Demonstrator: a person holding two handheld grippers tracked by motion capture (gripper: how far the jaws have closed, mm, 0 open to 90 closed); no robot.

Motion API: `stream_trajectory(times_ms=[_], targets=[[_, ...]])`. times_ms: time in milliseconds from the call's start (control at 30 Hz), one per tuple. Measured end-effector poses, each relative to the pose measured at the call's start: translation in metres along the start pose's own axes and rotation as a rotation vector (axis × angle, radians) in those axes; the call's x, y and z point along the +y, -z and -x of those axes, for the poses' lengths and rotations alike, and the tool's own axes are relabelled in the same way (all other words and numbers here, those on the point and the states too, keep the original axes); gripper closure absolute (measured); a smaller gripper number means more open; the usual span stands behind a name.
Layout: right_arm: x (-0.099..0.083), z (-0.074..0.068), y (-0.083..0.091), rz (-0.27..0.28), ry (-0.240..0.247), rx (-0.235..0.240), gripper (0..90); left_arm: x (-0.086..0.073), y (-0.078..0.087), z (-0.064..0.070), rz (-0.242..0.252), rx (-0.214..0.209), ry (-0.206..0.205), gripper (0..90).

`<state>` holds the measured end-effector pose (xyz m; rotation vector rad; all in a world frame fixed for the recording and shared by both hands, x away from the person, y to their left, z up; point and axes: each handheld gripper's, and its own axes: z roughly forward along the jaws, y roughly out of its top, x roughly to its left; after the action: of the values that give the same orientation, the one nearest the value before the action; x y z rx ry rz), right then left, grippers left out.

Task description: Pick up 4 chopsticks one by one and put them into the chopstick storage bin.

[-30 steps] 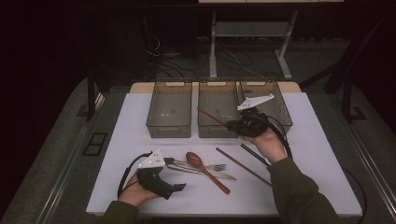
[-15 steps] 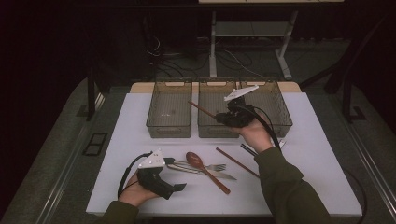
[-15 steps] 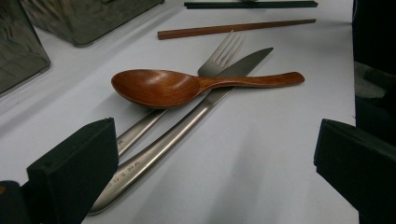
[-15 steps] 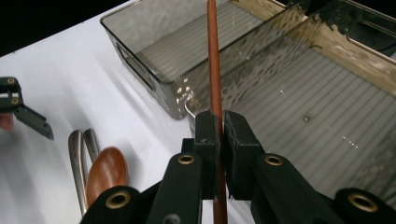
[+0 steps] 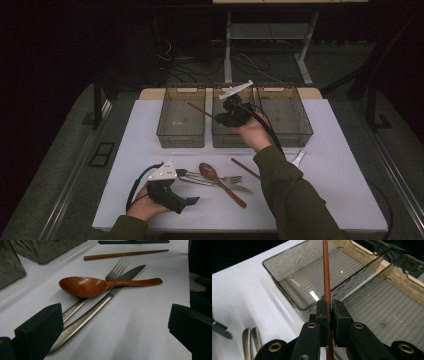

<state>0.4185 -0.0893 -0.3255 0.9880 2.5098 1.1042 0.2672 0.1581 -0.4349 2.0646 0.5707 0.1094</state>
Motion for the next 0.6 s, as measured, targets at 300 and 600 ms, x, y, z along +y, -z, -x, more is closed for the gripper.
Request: stream_trajectory(times_ms=[300, 600], targets=[[0.022, -0.002, -0.028, -0.011, -0.005, 0.003, 84.7, 0.0, 0.0, -0.001, -0.006, 0.005, -0.006, 0.0], [0.041, -0.006, -0.062, -0.045, -0.01, -0.001, 84.6, 0.001, -0.002, -0.002, 0.015, 0.003, 0.005, 0.0]])
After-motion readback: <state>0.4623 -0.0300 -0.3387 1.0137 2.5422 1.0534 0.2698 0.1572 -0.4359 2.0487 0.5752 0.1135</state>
